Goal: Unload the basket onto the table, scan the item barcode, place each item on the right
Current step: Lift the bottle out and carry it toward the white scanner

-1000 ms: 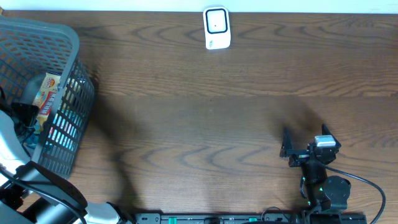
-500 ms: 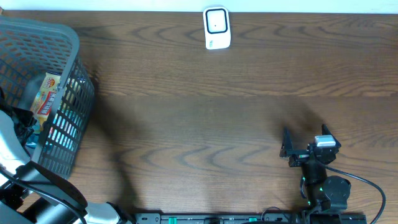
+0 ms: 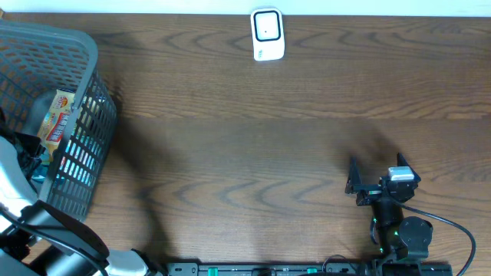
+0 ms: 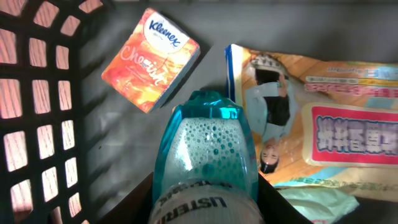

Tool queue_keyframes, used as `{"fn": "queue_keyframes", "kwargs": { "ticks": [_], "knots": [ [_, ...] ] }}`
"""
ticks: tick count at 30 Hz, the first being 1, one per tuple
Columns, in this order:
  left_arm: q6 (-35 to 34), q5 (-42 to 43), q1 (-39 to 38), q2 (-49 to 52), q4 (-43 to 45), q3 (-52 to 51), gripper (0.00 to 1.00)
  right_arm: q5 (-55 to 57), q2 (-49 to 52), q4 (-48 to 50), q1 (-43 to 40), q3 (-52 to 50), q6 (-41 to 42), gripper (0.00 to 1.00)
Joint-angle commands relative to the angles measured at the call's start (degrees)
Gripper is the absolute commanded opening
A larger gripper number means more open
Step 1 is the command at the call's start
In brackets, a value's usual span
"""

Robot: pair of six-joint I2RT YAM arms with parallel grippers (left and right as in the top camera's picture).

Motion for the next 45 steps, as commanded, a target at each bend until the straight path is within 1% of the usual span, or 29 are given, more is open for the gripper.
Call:
{"fn": "queue_keyframes", "kwargs": {
  "ticks": [1,4,7,11,12,15,18,20,24,29,34,38,42,45],
  "knots": [
    [0.3,-0.9,0.0,-8.0,1.2,2.5,0.32,0.4,-0.1,-0.2,1.0,-0.1,-0.2,0.99],
    [0.1,-0.1,0.0,-15.5,3.2,2.5,0.32,0.4,-0.1,-0.2,1.0,-0.1,-0.2,0.99],
    [-0.7,4.3,0.0,-20.7,5.1,2.5,0.33,0.4,-0.1,-0.2,1.0,-0.1,-0.2,0.99],
    [-4.1,13.9,0.0,-28.0,9.0,2.5,0.33,0.4,-0.1,-0.2,1.0,-0.1,-0.2,0.99],
    [-5.8,18.6,0.0,-30.5,10.6,2.5,0.33,0.4,-0.1,-0.2,1.0,-0.1,-0.2,0.99],
    [-9.1,27.9,-0.9,-34.8,13.6,2.5,0.33,0.4,-0.1,-0.2,1.0,-0.1,-0.2,0.99],
    [-10.3,34.0,-3.9,-37.6,15.9,2.5,0.33,0.4,-0.1,-0.2,1.0,-0.1,-0.2,0.99],
    [-10.2,35.6,-7.5,-38.8,16.2,2.5,0.33,0.4,-0.1,-0.2,1.0,-0.1,-0.2,0.99],
    [-6.7,35.8,-18.0,-39.3,13.4,2.4,0.33,0.4,-0.1,-0.2,1.0,-0.1,-0.2,0.99],
    [2.9,35.1,-32.2,-37.0,10.6,1.9,0.33,0.4,-0.1,-0.2,1.0,-0.1,-0.2,0.99],
    [14.3,26.8,-44.8,-31.7,6.6,1.9,0.33,0.4,-0.1,-0.2,1.0,-0.1,-0.2,0.99],
    [22.1,20.6,-52.2,-26.0,4.5,1.8,0.33,0.4,-0.1,-0.2,1.0,-0.1,-0.2,0.99],
    [23.3,13.8,-57.1,-19.4,3.8,1.8,0.33,0.4,-0.1,-0.2,1.0,-0.1,-0.2,0.99],
    [23.3,11.8,-59.6,-13.8,3.8,1.8,0.33,0.4,-0.1,-0.2,1.0,-0.1,-0.2,0.99]
  ]
}}
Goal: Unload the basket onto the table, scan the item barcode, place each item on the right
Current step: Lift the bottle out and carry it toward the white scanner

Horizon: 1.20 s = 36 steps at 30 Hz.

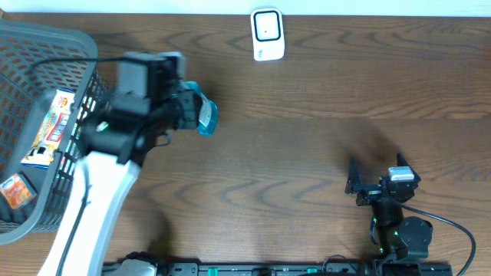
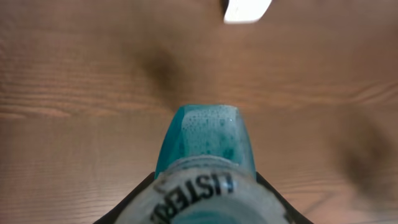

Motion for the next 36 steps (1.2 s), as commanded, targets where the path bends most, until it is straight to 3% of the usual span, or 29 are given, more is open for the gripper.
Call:
{"fn": "queue_keyframes", "kwargs": {
  "ticks": [1,10,20,22,29,36],
  "knots": [
    [3.1,-5.9,-2.6,5.5,0.5,1.1,0.33,0.4,-0.1,-0.2,1.0,-0.1,-0.2,0.99],
    [3.6,-7.5,-5.8,20.5,0.5,1.1,0.33,0.4,-0.1,-0.2,1.0,-0.1,-0.2,0.99],
    [3.9,-7.5,-6.4,23.2,0.8,1.1,0.34,0.4,-0.1,-0.2,1.0,-0.1,-0.2,0.99],
    [5.8,-7.5,-6.4,23.3,0.7,1.1,0.34,0.4,-0.1,-0.2,1.0,-0.1,-0.2,0.99],
    [22.5,-7.5,-6.4,23.3,0.9,1.1,0.38,0.4,-0.1,-0.2,1.0,-0.1,-0.2,0.99],
    [25.3,-5.6,-6.5,23.2,3.0,1.1,0.38,0.4,-0.1,-0.2,1.0,-0.1,-0.2,0.99]
  ]
}}
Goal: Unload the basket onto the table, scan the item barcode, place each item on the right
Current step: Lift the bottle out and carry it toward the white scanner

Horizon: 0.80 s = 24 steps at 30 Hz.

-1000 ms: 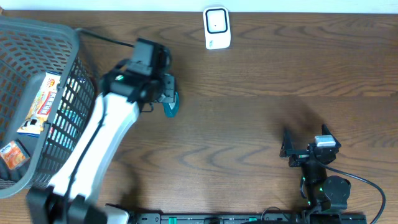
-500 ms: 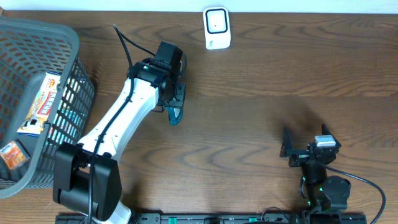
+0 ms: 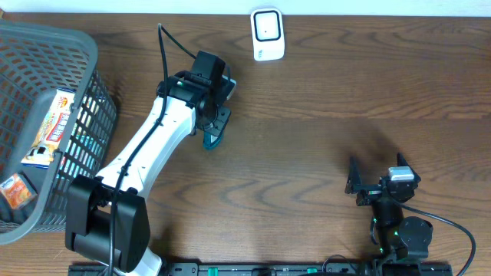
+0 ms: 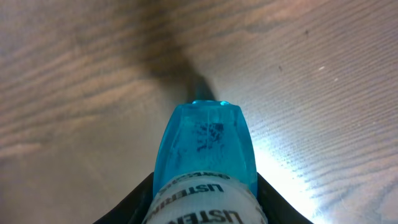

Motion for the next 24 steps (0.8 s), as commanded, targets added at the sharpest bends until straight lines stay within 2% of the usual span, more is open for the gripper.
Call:
{"fn": "queue_keyframes", "kwargs": {
  "ticks": [1,7,9,11,13,20,24],
  "knots": [
    [4.4,2.7,-0.5,-0.1,2.3,1.1,0.38,0.4,-0.1,-0.2,1.0,-0.1,-0.2,0.99],
    [8.5,8.1,-2.3,-0.2,6.1,1.1,0.38,0.4,-0.1,-0.2,1.0,-0.1,-0.2,0.99],
    [11.0,8.1,-3.1,-0.2,6.2,1.1,0.51,0.4,-0.1,-0.2,1.0,-0.1,-0.2,0.99],
    [13.9,8.1,-3.8,-0.2,6.1,1.1,0.59,0.4,-0.1,-0.2,1.0,-0.1,-0.2,0.99],
    [15.8,8.1,-4.3,-0.2,6.0,1.1,0.61,0.4,-0.1,-0.2,1.0,-0.1,-0.2,0.99],
    [15.8,8.1,-4.5,-0.1,6.1,1.1,0.62,0.4,-0.1,-0.2,1.0,-0.1,-0.2,0.99],
    [15.8,8.0,-4.5,-0.1,6.3,1.1,0.68,0.4,-0.1,-0.2,1.0,-0.1,-0.2,0.99]
  ]
}}
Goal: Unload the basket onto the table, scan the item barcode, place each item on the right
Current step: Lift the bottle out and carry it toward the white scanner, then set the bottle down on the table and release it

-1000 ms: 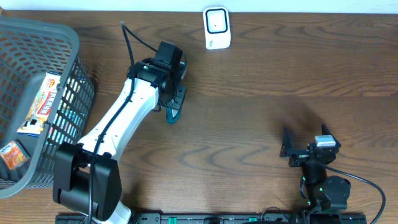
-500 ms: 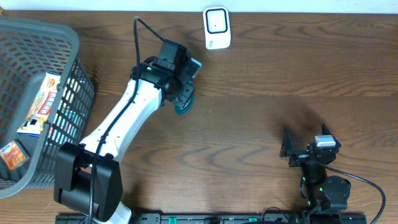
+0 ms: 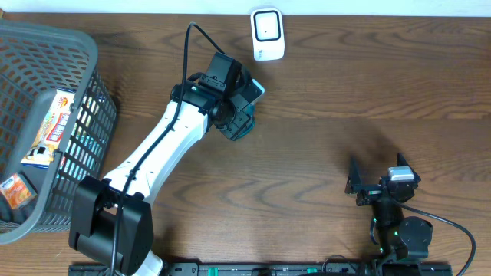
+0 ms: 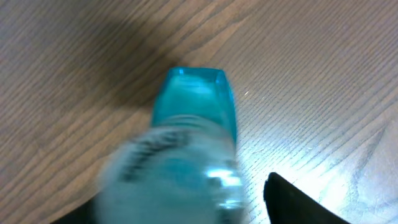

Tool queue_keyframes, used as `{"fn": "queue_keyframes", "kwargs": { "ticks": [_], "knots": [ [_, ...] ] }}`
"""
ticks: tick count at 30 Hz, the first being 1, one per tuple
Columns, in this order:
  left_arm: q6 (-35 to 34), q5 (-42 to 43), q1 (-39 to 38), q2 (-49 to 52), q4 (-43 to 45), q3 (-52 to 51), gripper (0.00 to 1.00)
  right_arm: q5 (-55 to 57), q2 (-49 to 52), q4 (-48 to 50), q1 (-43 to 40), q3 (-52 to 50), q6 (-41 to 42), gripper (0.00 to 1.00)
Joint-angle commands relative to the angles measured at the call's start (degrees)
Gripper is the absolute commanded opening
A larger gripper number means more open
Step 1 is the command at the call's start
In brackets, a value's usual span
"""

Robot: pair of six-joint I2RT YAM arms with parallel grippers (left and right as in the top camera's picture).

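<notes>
A teal mouthwash bottle (image 4: 193, 99) shows blurred in the left wrist view, over the wooden table. My left gripper (image 4: 186, 202) is open: its right finger (image 4: 292, 199) stands apart from the bottle, with bare table showing between them. Overhead, the left gripper (image 3: 234, 115) sits just below the white barcode scanner (image 3: 268, 34), with the bottle's teal (image 3: 244, 133) poking out under it. My right gripper (image 3: 353, 178) rests near the front right with its fingers apart and nothing in them.
A grey mesh basket (image 3: 77, 46) stands at the left edge with an orange-and-white packet (image 3: 54, 123) and a small orange tissue pack (image 3: 15, 188) inside. The wooden table (image 3: 345, 100) stretches between the scanner and the right arm.
My left gripper has moved right, closer to the scanner, and has turned. Its fingers, then tight on the bottle, now stand apart, and the bottle is blurred and off-centre between them.
My left gripper was shut on the bottle inside the basket. Then it held the bottle over the table beside the basket, then further right below the scanner. Now it is nearer the scanner and open around the bottle. The right arm has stayed still.
</notes>
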Motion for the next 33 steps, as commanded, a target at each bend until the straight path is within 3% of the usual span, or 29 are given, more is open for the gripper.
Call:
{"fn": "queue_keyframes", "kwargs": {
  "ticks": [1,3,4,5,11,15,18,21,25,30,33],
  "knots": [
    [1.0,0.7,0.0,-0.1,0.2,1.1,0.71,0.4,-0.1,-0.2,1.0,-0.1,-0.2,0.99],
    [1.0,0.7,0.0,-0.1,0.2,1.1,0.76,0.4,-0.1,-0.2,1.0,-0.1,-0.2,0.99],
    [1.0,0.7,0.0,-0.1,0.2,1.1,0.92,0.4,-0.1,-0.2,1.0,-0.1,-0.2,0.99],
    [1.0,0.5,0.0,-0.2,0.2,1.2,0.98,0.4,-0.1,-0.2,1.0,-0.1,-0.2,0.99],
    [-2.4,-2.4,0.0,-5.8,-0.1,1.8,0.98,0.4,-0.1,-0.2,1.0,-0.1,-0.2,0.99],
    [-2.7,-2.9,0.0,-14.4,-0.2,1.8,0.98,0.4,-0.1,-0.2,1.0,-0.1,-0.2,0.99],
    [-4.0,-8.0,0.0,-22.1,0.7,1.8,0.98,0.4,-0.1,-0.2,1.0,-0.1,-0.2,0.99],
    [-10.8,-18.8,0.8,-28.6,3.5,1.8,0.98,0.4,-0.1,-0.2,1.0,-0.1,-0.2,0.99],
    [-25.0,-35.1,6.9,-35.1,8.1,1.8,0.98,0.4,-0.1,-0.2,1.0,-0.1,-0.2,0.99],
    [-39.5,-35.4,23.9,-37.3,7.2,1.8,0.98,0.4,-0.1,-0.2,1.0,-0.1,-0.2,0.99],
    [-47.2,-29.5,36.3,-36.0,3.4,1.8,0.98,0.4,-0.1,-0.2,1.0,-0.1,-0.2,0.99]
  ]
}}
